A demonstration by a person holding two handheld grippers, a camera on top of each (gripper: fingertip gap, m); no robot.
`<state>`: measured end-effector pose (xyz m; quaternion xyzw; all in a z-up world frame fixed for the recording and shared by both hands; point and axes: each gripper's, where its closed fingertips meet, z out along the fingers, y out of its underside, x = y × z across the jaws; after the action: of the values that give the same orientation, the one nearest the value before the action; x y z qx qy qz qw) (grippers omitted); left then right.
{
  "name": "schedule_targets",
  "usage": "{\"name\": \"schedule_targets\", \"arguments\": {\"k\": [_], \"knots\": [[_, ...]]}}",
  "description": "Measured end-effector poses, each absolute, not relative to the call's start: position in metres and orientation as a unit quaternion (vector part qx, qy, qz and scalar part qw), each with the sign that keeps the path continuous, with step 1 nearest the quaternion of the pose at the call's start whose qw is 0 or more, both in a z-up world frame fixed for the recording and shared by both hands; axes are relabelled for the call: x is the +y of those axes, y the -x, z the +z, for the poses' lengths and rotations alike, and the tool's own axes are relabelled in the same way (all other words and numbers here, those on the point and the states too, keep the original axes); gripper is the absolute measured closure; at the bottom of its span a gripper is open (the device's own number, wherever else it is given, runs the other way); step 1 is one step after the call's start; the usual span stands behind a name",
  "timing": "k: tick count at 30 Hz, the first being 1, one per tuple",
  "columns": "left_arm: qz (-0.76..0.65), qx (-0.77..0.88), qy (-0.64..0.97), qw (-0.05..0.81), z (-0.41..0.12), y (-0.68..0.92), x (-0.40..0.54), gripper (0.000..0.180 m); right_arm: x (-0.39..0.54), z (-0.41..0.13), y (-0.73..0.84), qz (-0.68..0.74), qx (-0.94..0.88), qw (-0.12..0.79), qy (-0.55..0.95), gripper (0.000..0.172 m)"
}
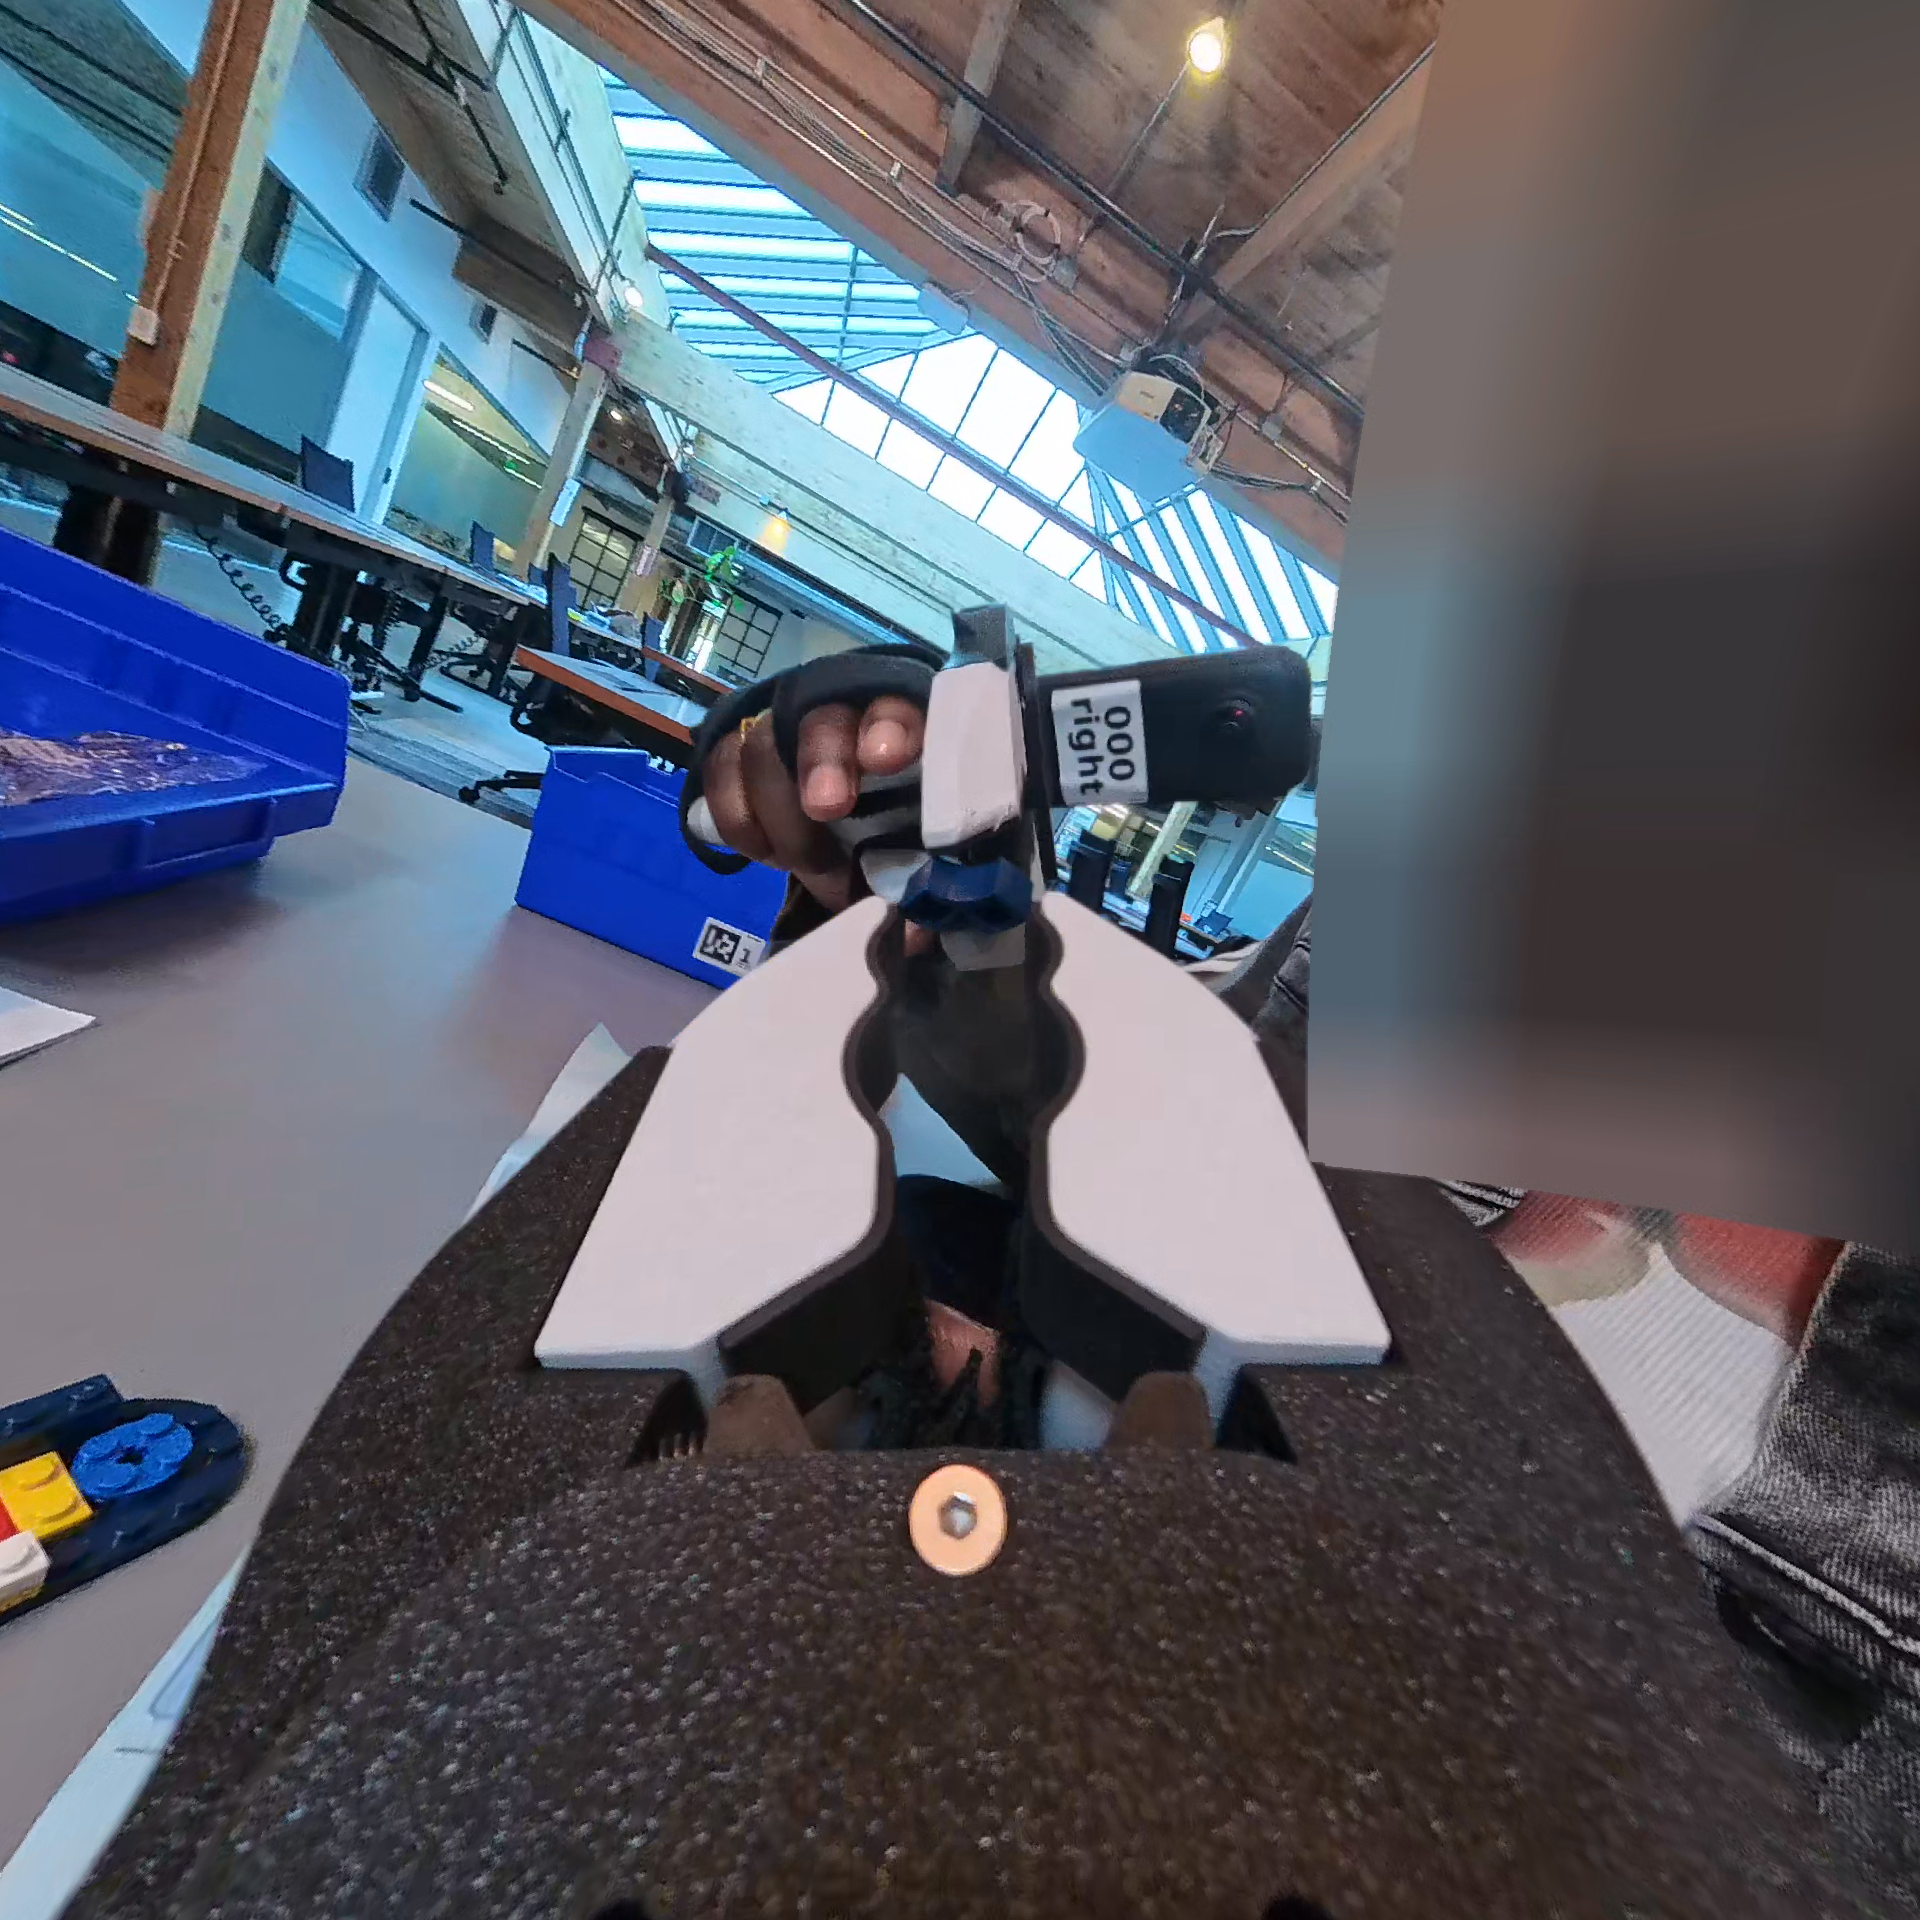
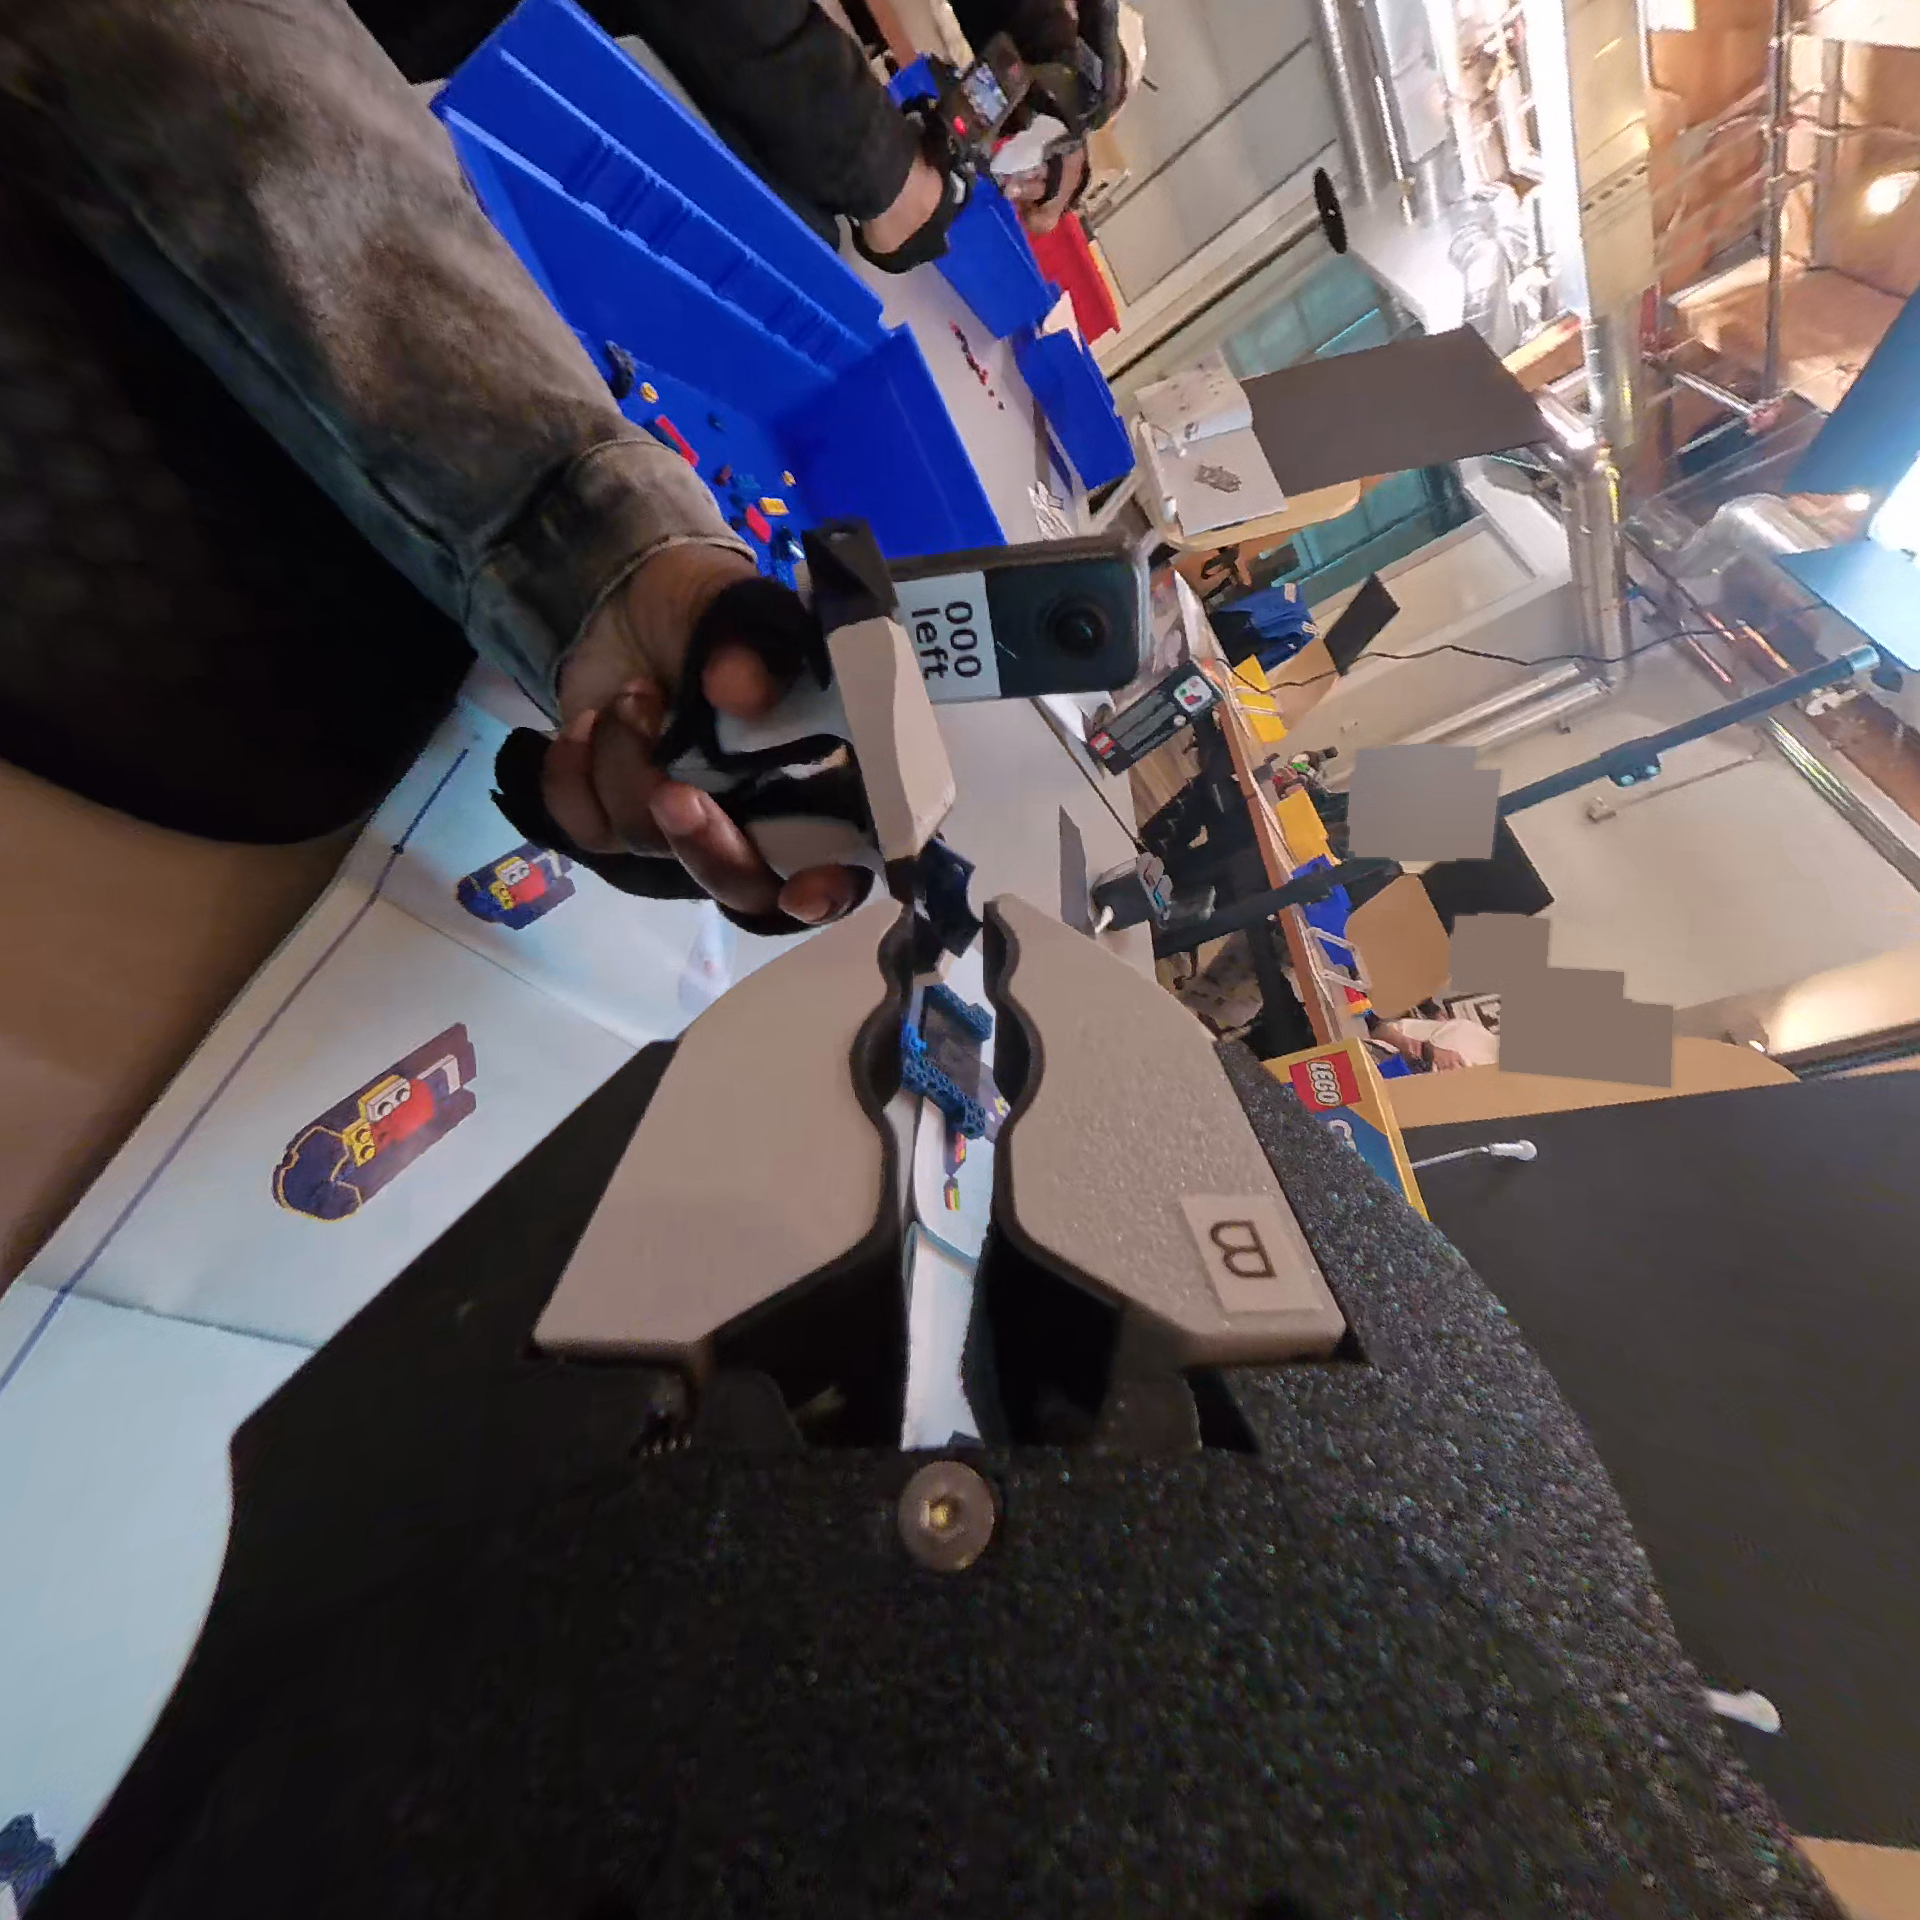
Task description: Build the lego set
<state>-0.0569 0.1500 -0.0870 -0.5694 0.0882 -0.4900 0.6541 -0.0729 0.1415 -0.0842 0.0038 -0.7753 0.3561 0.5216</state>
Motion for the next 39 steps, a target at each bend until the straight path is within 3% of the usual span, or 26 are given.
{"name": "schedule_targets", "arguments": {"k": [7,10,12,16,20,24,34,39], "knots": [[-0.500,0.083,0.579,0.639,-0.091,0.057,0.152,0.159,0.146,-0.089,0.074,0.374,-0.803,0.463,0.018,0.163],[-0.397,0.063,0.634,0.661,-0.101,0.079,0.165,0.131,0.170,-0.100,0.079,0.409,-0.812,0.396,0.130,0.163],[-0.281,0.072,0.697,0.656,-0.118,0.095,0.176,0.127,0.191,-0.118,0.082,0.417,-0.815,0.344,0.211,0.163],[-0.044,0.087,0.820,0.564,-0.161,0.131,0.193,0.130,0.210,-0.157,0.085,0.442,-0.800,0.217,0.342,0.163],[0.034,0.171,0.879,0.445,-0.188,0.139,0.201,0.144,0.217,-0.186,0.086,0.413,-0.807,0.107,0.408,0.163],[0.102,0.234,0.921,0.293,-0.224,0.166,0.205,0.145,0.219,-0.200,0.091,0.395,-0.812,0.055,0.426,0.163],[0.070,0.234,0.925,0.292,-0.243,0.169,0.212,0.143,0.210,-0.209,0.101,0.376,-0.858,0.081,0.341,0.163],[0.031,0.212,0.917,0.335,-0.236,0.161,0.211,0.143,0.207,-0.192,0.109,0.298,-0.903,0.250,0.184,0.163]]}}
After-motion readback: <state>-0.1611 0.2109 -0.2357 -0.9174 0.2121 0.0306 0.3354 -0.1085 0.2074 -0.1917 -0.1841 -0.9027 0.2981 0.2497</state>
